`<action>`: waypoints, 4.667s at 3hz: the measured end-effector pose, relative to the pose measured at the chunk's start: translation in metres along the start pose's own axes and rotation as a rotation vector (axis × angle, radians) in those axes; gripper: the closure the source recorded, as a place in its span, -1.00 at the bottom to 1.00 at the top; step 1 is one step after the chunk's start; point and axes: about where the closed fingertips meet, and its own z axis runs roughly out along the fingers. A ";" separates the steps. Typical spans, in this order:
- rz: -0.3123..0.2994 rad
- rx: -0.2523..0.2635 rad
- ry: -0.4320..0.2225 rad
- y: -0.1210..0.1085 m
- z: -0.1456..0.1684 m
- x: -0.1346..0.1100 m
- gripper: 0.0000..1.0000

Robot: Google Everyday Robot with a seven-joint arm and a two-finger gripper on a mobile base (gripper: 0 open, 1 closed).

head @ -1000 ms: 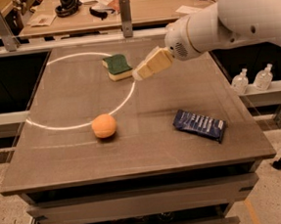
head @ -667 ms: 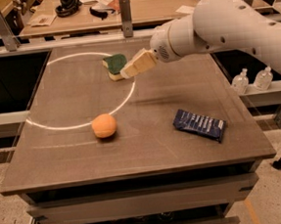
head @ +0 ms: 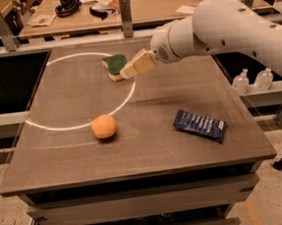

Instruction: Move sponge near orange

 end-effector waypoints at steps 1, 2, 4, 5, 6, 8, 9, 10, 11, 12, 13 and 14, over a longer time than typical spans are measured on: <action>0.003 0.019 0.002 0.008 0.010 0.004 -1.00; 0.000 0.019 -0.029 0.014 0.033 0.006 -1.00; 0.005 0.020 -0.036 0.002 0.081 0.005 -1.00; 0.069 0.030 -0.025 -0.002 0.099 0.008 -1.00; 0.177 0.032 -0.012 0.006 0.111 0.015 -1.00; 0.246 0.068 -0.030 0.012 0.121 0.024 -0.17; 0.228 0.087 -0.057 0.006 0.117 0.022 0.28; 0.197 0.085 -0.081 0.001 0.116 0.019 0.76; 0.196 0.039 -0.121 -0.012 0.104 0.016 1.00; 0.125 -0.025 -0.184 -0.033 0.065 -0.015 1.00; 0.073 -0.104 -0.151 -0.032 0.032 -0.018 1.00; 0.058 -0.213 -0.037 0.000 0.000 0.002 1.00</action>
Offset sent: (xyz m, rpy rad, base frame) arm 0.0256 0.0433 -0.0451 0.0425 -0.0558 0.0087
